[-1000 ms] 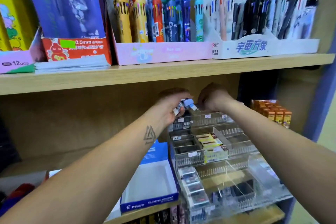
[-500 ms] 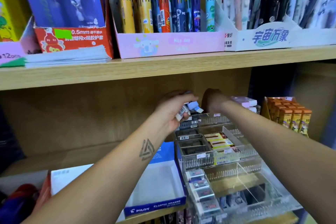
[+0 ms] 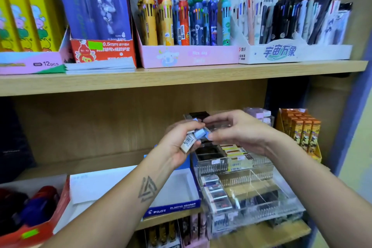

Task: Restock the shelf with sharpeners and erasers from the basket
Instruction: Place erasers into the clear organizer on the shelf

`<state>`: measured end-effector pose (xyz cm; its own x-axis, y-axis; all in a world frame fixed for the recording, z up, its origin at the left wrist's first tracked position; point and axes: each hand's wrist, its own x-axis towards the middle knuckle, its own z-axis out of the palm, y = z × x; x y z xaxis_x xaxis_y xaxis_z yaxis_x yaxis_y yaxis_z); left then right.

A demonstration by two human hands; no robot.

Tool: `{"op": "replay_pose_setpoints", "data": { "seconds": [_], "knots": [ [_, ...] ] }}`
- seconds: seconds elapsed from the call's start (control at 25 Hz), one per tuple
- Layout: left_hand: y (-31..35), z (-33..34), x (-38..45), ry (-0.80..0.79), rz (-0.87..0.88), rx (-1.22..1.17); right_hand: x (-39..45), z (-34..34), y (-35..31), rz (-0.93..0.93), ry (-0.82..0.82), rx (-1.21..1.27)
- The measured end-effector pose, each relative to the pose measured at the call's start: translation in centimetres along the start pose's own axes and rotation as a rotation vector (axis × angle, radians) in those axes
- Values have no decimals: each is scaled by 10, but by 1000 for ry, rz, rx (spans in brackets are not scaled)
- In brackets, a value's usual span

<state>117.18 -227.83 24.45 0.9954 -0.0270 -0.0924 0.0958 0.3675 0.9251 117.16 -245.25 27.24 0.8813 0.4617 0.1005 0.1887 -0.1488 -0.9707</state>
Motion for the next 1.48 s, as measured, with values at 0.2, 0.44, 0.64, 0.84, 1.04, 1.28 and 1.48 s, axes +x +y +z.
{"op": "replay_pose_setpoints", "data": {
  "seconds": [0.2,0.44,0.64,0.84,1.04,1.28,1.48],
  "knots": [
    [-7,-5,-14,-17,10,23,-11,9,10,-133,198,-383],
    [-17,6,-26,-121,-33,68,-32,-6,22,-162,273,-454],
    [-27,19,-31,-168,-50,79,-48,-21,29,-125,283,-554],
    [-19,30,-26,-114,-46,69,-43,-70,26,-61,549,-1001],
    [-16,55,-17,-120,-113,44,-15,-110,48,148,499,-1338],
    [-26,68,-5,-160,-117,90,4,-119,67,230,369,-1483],
    [-28,67,1,-160,-83,93,14,-127,76,206,398,-1462]
  ]
}}
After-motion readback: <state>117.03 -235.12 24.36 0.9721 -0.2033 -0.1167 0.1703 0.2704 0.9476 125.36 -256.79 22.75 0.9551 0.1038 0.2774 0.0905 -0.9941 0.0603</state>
